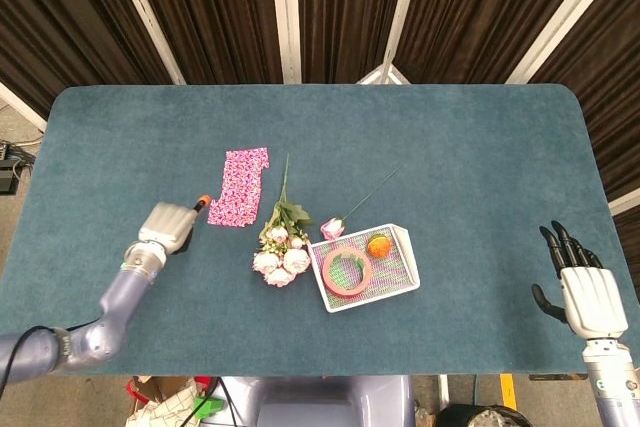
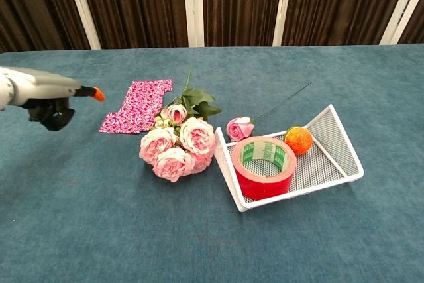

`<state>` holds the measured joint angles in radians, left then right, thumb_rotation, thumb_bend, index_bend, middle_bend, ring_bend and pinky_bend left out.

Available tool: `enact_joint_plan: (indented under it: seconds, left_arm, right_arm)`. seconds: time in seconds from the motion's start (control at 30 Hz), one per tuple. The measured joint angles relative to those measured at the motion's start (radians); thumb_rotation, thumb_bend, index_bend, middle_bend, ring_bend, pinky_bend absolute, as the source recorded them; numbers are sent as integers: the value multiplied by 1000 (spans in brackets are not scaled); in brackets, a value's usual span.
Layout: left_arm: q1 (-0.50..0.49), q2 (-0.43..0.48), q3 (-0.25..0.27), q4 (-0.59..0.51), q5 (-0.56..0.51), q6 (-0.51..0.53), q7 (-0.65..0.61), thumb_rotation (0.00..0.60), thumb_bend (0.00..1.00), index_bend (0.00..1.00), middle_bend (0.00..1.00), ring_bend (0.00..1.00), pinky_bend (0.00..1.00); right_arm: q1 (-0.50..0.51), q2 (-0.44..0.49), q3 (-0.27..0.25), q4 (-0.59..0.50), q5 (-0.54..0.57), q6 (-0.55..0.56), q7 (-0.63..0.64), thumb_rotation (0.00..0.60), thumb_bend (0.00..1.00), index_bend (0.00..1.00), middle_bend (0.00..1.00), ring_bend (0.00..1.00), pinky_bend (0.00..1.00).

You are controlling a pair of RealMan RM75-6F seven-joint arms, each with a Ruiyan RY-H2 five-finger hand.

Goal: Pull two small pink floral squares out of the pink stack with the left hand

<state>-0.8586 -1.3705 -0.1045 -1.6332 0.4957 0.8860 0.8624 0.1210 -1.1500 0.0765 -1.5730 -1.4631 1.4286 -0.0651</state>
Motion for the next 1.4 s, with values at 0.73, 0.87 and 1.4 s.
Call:
enact_joint_plan:
  seconds: [0.73,0.87,1.4]
  left_arm:
    - [-115,-153,74,116,-106,20,61,600,1000,35,834,742,618]
    - [-126,-159,86,103,-121,35,76,600,1000,61,834,741,619]
    - [-142,-109,141,-16,-166,114,116,600,1000,97,834,742,619]
  right_arm:
    - [-5,6,3,10,0,8,29,600,367,0,50,150,264]
    - [-6,7,3,11,-2,10,34,600,367,0,49,150,264]
    - [-7,9,1,6,-15,19,38,600,367,0,49,150,264]
